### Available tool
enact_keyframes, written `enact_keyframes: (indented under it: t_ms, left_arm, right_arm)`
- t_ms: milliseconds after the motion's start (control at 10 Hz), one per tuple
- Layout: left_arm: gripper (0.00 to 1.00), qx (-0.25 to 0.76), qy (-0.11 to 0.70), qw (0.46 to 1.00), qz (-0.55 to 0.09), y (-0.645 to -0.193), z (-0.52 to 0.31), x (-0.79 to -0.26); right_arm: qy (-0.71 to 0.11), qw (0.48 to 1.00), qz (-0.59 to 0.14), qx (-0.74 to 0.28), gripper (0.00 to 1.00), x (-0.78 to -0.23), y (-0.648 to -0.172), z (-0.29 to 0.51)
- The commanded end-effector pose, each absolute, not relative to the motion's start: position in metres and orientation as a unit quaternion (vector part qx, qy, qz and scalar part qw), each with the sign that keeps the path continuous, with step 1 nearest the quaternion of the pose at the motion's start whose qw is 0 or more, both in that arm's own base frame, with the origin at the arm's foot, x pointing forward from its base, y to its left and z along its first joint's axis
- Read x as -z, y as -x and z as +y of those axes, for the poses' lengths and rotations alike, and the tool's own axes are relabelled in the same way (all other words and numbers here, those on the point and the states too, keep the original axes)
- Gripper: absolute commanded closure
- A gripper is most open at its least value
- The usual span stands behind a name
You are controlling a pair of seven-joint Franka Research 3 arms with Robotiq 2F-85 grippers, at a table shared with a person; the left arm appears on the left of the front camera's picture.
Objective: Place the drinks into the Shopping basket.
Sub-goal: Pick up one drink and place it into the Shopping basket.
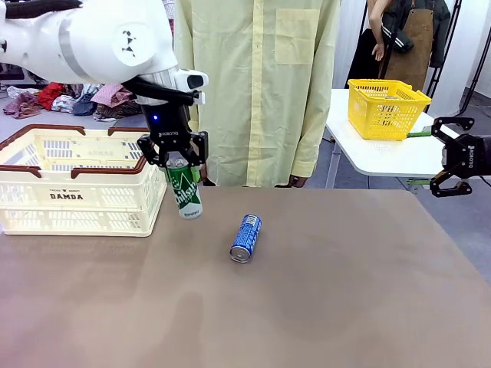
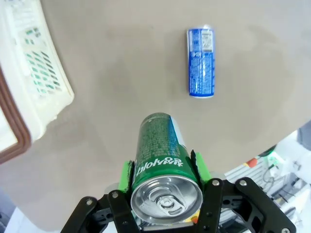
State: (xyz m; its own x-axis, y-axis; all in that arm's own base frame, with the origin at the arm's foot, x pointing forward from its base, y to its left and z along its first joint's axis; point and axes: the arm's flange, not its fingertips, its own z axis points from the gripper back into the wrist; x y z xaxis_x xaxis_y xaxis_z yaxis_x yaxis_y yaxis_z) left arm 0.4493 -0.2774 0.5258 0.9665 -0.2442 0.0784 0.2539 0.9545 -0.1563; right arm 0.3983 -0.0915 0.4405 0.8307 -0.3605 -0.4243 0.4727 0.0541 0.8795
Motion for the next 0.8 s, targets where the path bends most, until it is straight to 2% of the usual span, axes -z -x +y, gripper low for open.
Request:
enact_keyframes:
  t_ms: [0, 100, 300, 500, 700]
  left_arm:
    - [1.0, 0.14, 0.115, 0.98, -0.078, -0.469, -0.245, -0.577]
    - [1.0, 0.137, 0.123, 0.978, -0.097, -0.485, -0.225, -0.605]
    - [1.0, 0.138, 0.171, 0.971, -0.09, -0.531, -0.171, -0.641]
    - [1.0, 0.098, 0.212, 0.966, -0.109, -0.554, -0.122, -0.646]
    - [1.0, 0.002, 0.202, 0.973, -0.114, -0.568, -0.075, -0.625]
  right_arm:
    - [-0.623, 0.727, 0.048, 0.283, 0.0, -0.444, -0.398, -0.094]
    - [-0.623, 0.727, 0.048, 0.283, 0.0, -0.444, -0.398, -0.094]
    - [-0.623, 0.727, 0.048, 0.283, 0.0, -0.444, -0.398, -0.094]
    - [-0.623, 0.727, 0.048, 0.283, 0.0, -0.444, -0.398, -0.094]
    - [-0.623, 0.727, 0.048, 0.283, 0.0, -0.444, -0.398, -0.094]
